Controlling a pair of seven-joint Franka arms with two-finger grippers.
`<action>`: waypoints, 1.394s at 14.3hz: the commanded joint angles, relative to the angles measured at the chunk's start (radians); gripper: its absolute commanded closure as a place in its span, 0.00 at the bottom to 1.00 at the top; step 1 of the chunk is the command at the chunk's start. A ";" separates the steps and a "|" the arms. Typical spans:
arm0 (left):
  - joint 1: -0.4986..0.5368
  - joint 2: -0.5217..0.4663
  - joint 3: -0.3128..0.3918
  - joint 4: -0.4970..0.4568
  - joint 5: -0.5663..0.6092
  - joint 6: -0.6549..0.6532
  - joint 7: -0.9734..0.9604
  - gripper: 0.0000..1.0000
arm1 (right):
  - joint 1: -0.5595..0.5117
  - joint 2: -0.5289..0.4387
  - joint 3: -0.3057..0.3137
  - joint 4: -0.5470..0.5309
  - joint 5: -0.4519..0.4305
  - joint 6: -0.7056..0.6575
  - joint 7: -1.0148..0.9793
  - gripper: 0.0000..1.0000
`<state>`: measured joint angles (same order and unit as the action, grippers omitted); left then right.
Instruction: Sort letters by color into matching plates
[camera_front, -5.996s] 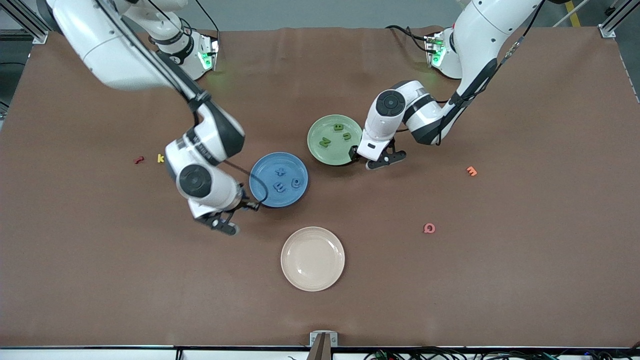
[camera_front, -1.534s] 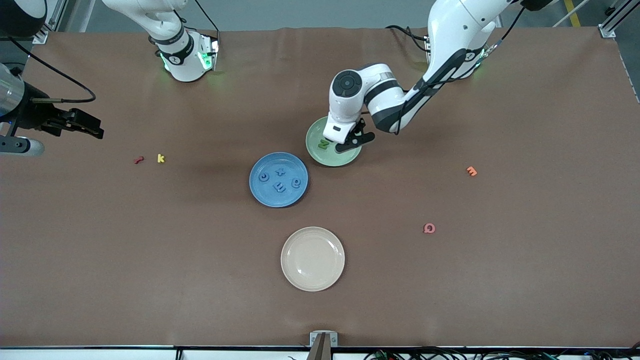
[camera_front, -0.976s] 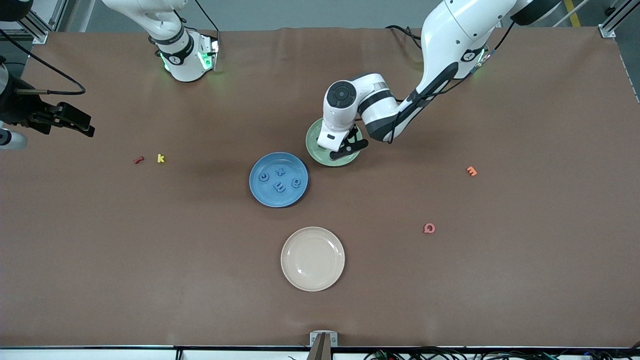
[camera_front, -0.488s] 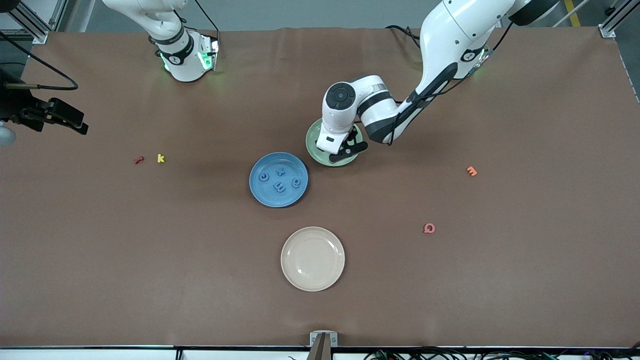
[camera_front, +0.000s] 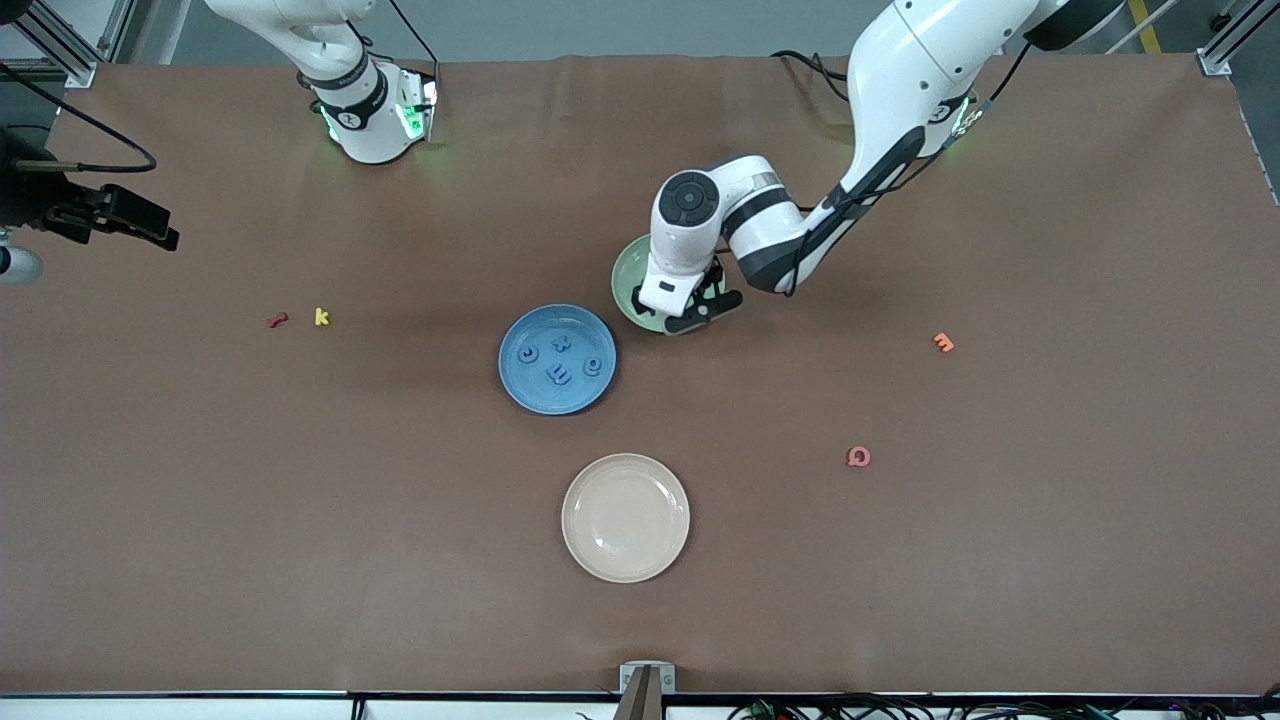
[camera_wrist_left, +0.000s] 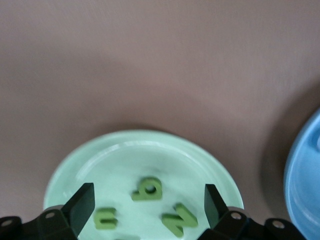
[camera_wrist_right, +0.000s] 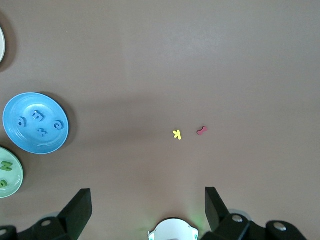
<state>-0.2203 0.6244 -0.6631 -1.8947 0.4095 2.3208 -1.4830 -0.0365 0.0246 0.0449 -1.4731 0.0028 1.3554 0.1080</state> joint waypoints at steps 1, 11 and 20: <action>0.057 -0.104 -0.004 -0.004 -0.007 -0.085 0.116 0.03 | -0.016 -0.022 0.004 0.002 0.025 -0.013 0.005 0.00; 0.438 -0.455 -0.066 0.023 -0.261 -0.351 0.700 0.03 | -0.016 -0.117 -0.003 -0.095 0.040 0.048 0.004 0.00; 0.807 -0.598 -0.058 0.195 -0.437 -0.665 1.219 0.01 | -0.014 -0.138 -0.027 -0.092 0.056 0.068 -0.088 0.00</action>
<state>0.5150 0.0253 -0.7132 -1.7478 -0.0074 1.7150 -0.3452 -0.0405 -0.0867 0.0152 -1.5409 0.0601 1.4111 0.0512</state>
